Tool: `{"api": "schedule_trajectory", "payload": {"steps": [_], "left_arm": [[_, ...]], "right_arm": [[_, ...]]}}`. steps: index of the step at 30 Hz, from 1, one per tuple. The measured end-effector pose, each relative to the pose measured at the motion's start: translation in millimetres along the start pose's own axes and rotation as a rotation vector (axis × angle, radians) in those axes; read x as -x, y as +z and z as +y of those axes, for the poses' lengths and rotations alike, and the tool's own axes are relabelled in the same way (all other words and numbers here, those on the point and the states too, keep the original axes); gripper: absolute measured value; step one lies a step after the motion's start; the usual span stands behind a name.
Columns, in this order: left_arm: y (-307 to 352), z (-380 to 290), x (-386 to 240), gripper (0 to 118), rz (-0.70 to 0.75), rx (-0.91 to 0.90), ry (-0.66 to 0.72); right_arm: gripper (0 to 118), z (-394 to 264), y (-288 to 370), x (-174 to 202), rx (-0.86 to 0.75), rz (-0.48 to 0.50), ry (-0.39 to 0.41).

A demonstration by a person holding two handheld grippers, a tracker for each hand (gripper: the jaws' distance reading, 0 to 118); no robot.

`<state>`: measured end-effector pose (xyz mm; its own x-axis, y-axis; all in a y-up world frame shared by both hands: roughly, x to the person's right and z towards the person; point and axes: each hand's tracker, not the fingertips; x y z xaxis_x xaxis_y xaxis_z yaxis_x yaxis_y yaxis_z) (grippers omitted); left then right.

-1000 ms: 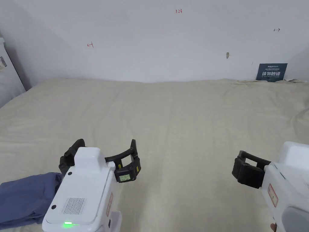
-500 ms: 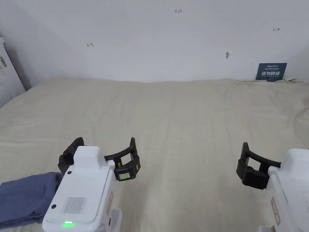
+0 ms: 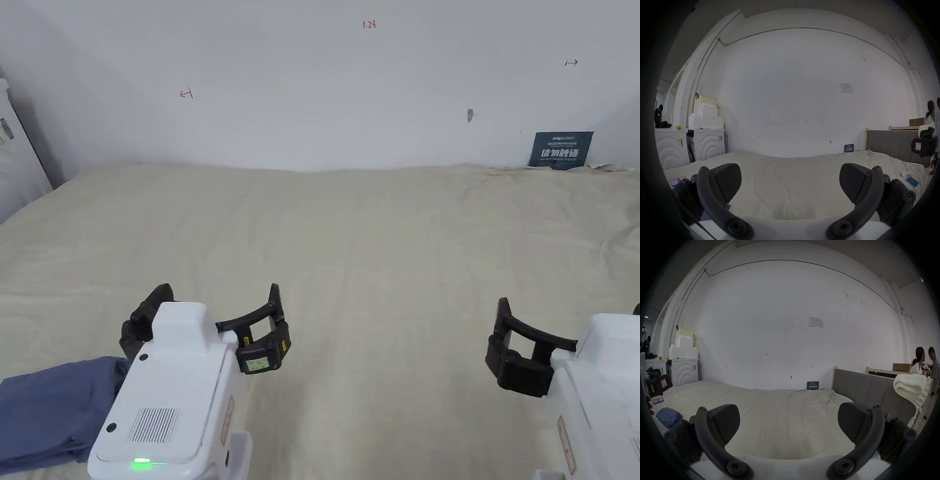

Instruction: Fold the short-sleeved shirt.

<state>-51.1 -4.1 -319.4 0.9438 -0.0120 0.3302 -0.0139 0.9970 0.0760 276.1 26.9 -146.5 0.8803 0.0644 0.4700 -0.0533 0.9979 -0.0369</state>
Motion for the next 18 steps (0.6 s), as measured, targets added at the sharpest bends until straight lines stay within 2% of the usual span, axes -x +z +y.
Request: {"api": "schedule_trajectory", "payload": {"steps": [18], "left_arm": [[0.8,-0.4,0.0,118,0.002,0.002,0.002]], "right_arm": [[118,2.4,2.4,-2.2,-0.007,-0.002,-0.001]]}}
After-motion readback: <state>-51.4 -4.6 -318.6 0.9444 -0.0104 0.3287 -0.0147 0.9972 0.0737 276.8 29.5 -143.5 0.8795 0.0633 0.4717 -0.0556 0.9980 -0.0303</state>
